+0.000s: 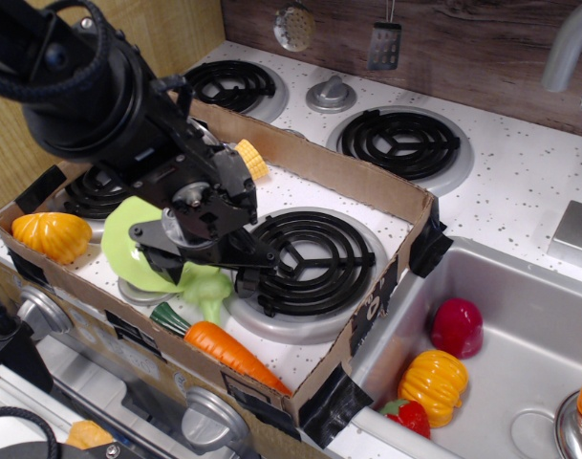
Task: Put broccoli in pot
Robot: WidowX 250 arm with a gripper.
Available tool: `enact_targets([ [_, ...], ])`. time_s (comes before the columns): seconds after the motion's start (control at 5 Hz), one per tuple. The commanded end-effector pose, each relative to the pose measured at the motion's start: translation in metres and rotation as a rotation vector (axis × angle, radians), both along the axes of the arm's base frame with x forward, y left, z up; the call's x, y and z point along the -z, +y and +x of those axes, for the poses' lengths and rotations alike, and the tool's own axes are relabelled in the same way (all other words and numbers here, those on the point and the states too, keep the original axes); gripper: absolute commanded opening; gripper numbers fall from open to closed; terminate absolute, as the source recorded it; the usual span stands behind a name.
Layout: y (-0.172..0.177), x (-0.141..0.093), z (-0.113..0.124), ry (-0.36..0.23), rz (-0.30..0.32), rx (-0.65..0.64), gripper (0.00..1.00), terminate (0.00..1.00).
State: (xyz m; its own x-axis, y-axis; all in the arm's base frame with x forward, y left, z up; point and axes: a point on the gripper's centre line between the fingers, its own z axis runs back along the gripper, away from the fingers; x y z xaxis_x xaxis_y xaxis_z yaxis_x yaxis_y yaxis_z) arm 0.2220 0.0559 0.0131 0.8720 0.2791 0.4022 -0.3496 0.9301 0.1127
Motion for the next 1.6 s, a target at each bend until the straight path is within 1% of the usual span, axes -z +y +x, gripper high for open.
enact_targets([
  [0.0,-0.004,0.001,0.002,0.028,0.007,-0.007,1.00,0.00],
  [0.2,-0.004,-0.002,0.003,0.030,0.015,-0.005,0.00,0.00],
  [0.4,-0.003,-0.011,0.007,0.041,0.028,0.012,0.00,0.00],
  [0.8,0.004,-0.037,0.021,0.035,0.103,0.048,0.00,0.00],
  [1.0,0.006,-0.054,0.028,0.043,0.111,0.061,0.00,0.00],
  [1.2,0.008,-0.057,0.039,0.046,0.117,0.093,0.00,0.00],
  [1.4,0.011,-0.071,0.053,0.058,0.142,0.134,0.00,0.00],
])
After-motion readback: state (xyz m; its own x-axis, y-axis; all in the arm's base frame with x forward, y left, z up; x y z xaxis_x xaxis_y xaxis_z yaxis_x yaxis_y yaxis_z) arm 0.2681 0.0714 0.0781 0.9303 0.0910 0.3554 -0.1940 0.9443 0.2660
